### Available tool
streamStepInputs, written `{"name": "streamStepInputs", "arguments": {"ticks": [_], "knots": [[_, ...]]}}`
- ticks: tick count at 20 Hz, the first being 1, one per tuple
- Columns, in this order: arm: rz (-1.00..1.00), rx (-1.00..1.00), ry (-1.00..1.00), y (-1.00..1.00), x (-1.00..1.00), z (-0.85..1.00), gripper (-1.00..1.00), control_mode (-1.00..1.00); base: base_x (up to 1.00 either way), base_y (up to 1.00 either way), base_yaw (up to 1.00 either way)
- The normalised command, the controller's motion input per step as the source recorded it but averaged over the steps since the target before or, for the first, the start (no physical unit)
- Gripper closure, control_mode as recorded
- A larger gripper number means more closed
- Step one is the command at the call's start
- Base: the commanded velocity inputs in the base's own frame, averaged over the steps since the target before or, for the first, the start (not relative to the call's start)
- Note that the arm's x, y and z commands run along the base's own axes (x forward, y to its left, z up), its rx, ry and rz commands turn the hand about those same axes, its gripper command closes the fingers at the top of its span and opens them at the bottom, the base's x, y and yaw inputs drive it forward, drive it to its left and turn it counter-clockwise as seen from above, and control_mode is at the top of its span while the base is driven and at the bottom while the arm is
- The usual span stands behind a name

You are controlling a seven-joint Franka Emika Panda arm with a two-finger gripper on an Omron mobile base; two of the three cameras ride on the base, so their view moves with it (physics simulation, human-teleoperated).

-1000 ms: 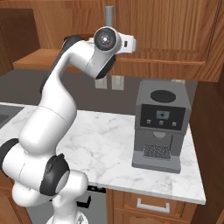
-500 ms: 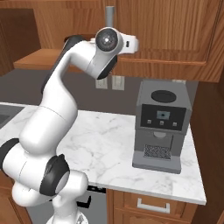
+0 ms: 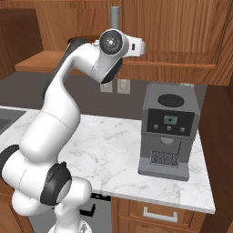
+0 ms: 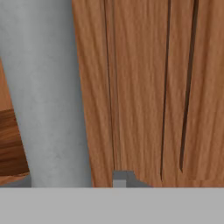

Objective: Move the bowls from the cabinet to the plates on the dining table.

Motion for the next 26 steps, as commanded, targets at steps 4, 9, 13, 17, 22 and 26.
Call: {"name": "streamStepInputs", "arguments": {"ticks": [4,9,13,17,22,26], "knots": [[-0.01,0.01,0.00,-0.12,-0.04,0.01,1.00,-1.00,0.00,0.00,0.00],[0.00,0.00,0.00,0.00,0.00,0.00,1.00,-1.00,0.00,0.00,0.00],[0.00,0.00,0.00,0.00,-0.02,0.00,1.00,-1.00,0.00,0.00,0.00],[0.00,0.00,0.00,-0.07,-0.06,0.00,1.00,-1.00,0.00,0.00,0.00],[0.00,0.00,-0.01,-0.26,-0.17,0.02,1.00,-1.00,0.00,0.00,0.00],[0.00,0.00,-0.01,-0.39,-0.32,0.03,1.00,-1.00,0.00,0.00,0.00]]}}
